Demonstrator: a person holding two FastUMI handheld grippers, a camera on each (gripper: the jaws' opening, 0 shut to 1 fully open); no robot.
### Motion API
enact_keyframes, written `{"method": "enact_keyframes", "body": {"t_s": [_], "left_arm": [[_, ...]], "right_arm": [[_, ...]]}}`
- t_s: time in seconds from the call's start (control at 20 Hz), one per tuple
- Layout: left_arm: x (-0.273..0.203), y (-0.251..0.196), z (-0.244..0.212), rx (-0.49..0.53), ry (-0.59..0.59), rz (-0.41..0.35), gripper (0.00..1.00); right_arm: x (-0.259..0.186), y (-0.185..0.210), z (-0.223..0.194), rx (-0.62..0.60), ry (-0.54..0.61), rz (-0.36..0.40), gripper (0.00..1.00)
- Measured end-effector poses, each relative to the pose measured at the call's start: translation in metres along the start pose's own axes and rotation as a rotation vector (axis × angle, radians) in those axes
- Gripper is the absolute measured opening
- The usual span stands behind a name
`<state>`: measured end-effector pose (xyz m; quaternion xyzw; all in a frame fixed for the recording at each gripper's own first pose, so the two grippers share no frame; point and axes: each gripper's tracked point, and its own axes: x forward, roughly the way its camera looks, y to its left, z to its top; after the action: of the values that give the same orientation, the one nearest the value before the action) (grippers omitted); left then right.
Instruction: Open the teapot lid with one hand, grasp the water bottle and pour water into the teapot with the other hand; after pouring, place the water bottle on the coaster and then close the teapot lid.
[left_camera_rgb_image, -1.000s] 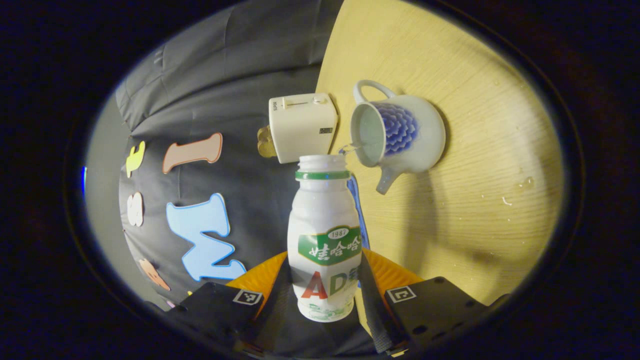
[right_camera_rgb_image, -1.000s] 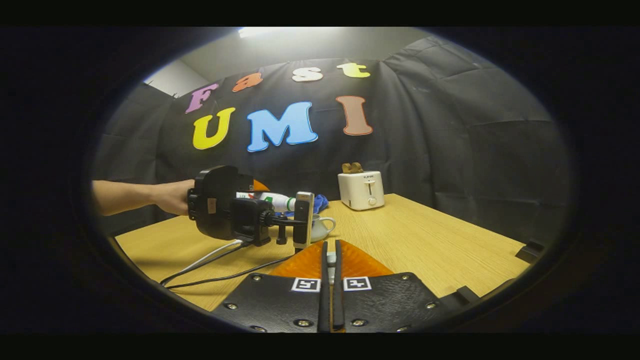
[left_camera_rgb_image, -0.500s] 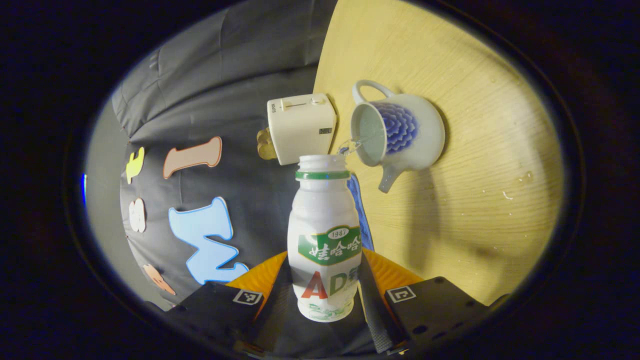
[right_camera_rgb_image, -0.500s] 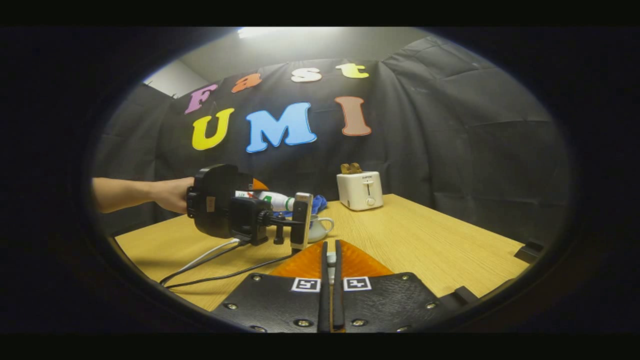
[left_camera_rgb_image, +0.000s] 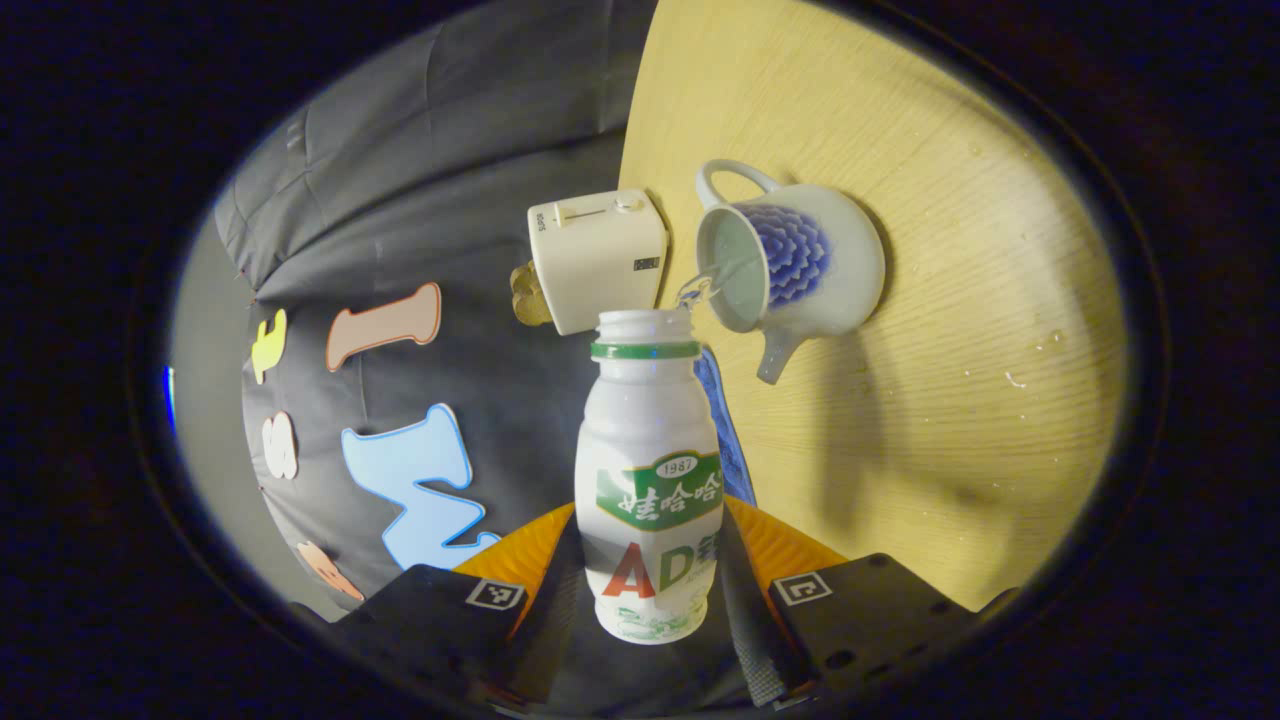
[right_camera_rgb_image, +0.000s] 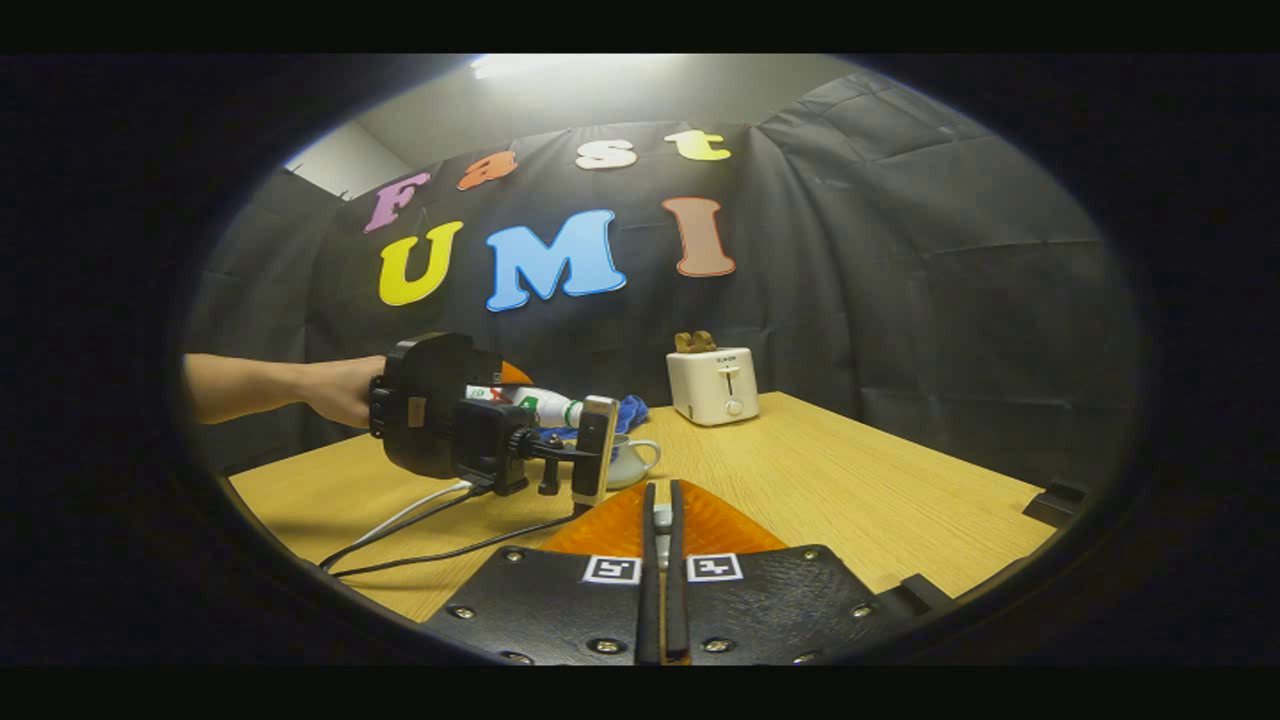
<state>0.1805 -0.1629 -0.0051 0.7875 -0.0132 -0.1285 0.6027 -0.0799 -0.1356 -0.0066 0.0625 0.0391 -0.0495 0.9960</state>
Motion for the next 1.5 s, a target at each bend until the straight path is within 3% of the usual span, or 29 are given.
{"method": "enact_keyframes", "body": {"t_s": [0.2,0.25,0.85,0.9,0.95,1.0,1.1,1.15,1.2,1.25,1.5], "left_arm": [[-0.0008,-0.001,0.002,-0.001,-0.009,-0.008,0.82],[-0.0005,-0.0016,0.002,-0.003,-0.01,-0.015,0.75],[0.0007,0.0021,0.0,0.052,-0.011,-0.01,0.76],[0.0002,0.0012,0.0008,0.057,-0.013,-0.01,0.82],[0.0003,0.0003,0.0007,0.062,-0.016,-0.013,0.82],[0.0003,0.0022,0.0008,0.07,-0.017,-0.014,0.76],[-0.0003,0.0037,0.0027,0.086,-0.022,-0.008,0.75],[-0.0009,0.003,0.0033,0.092,-0.024,-0.008,0.82],[-0.0016,0.0036,0.0044,0.096,-0.028,-0.005,0.82],[-0.0023,0.0033,0.0055,0.101,-0.03,-0.006,0.75],[-0.002,0.0045,0.0062,0.135,-0.026,-0.003,0.75]], "right_arm": [[0.0004,0.0018,0.0007,-0.002,0.002,0.006,0.0],[0.0004,0.0021,0.001,-0.003,0.002,0.007,0.02],[0.0011,0.0023,0.0011,-0.009,0.0,0.007,0.02],[0.0004,0.0005,0.0028,-0.016,-0.007,0.0,0.02],[-0.0003,0.0004,0.0054,-0.022,-0.015,-0.003,0.02],[-0.0012,0.0007,0.0065,-0.025,-0.021,-0.004,0.02],[-0.0022,0.0012,0.0081,-0.03,-0.03,-0.004,0.02],[-0.0025,0.0014,0.0083,-0.035,-0.03,-0.004,0.02],[-0.002,0.0009,0.0069,-0.038,-0.029,-0.004,0.02],[-0.0017,0.0005,0.0073,-0.038,-0.028,-0.003,0.02],[-0.0017,-0.0003,0.0052,-0.034,-0.024,-0.003,0.02]]}}
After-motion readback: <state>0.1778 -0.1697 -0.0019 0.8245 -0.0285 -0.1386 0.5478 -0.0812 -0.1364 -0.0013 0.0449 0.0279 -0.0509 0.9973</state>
